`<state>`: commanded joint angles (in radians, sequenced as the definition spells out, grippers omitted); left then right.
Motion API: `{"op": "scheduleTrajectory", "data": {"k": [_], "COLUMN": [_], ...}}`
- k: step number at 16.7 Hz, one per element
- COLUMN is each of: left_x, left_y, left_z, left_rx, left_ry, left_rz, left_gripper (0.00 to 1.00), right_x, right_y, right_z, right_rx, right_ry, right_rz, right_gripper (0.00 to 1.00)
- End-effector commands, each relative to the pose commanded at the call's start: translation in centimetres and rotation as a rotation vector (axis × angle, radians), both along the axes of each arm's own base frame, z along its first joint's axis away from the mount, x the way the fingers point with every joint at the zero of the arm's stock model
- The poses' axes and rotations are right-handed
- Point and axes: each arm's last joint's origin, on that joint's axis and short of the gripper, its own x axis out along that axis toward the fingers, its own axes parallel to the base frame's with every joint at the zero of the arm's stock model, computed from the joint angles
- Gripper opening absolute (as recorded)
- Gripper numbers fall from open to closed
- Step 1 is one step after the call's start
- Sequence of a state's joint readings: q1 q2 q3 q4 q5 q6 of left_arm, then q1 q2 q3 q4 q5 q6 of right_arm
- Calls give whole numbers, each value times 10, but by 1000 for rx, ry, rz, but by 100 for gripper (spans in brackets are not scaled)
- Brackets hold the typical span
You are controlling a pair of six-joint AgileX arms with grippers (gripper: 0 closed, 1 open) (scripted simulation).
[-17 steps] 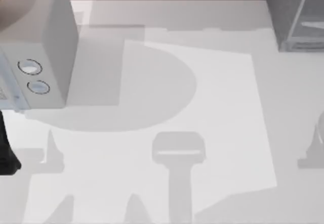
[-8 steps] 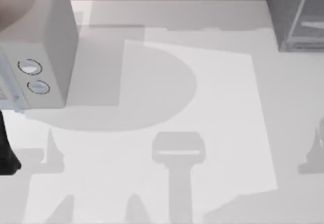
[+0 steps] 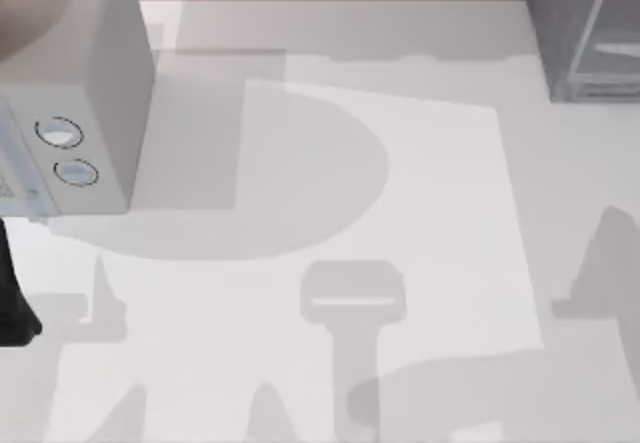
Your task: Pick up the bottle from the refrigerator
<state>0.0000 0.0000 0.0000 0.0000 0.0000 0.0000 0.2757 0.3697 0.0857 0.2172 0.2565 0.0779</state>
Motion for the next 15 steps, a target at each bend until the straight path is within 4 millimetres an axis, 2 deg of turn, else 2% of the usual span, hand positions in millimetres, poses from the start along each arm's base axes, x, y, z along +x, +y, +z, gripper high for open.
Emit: {"op": "scheduleTrajectory", "data": {"k": [4,8,11,15], "left_x": [0,0,0,0], "left_y": [0,0,0,0], "left_z": [0,0,0,0], "left_rx": [0,0,0,0], "left_ry": [0,0,0,0], "left_rz": [0,0,0,0], "left_gripper": [100,100,100,100], "right_x": [24,41,41,29], "right_y": [41,103,153,212], "right_z": [4,-6,-18,-36], "right_rx": [-13,-67,-97,-103], "right_ry": [69,98,73,13], "right_rz": [8,14,18,15], "right_gripper": [0,0,0,0]}}
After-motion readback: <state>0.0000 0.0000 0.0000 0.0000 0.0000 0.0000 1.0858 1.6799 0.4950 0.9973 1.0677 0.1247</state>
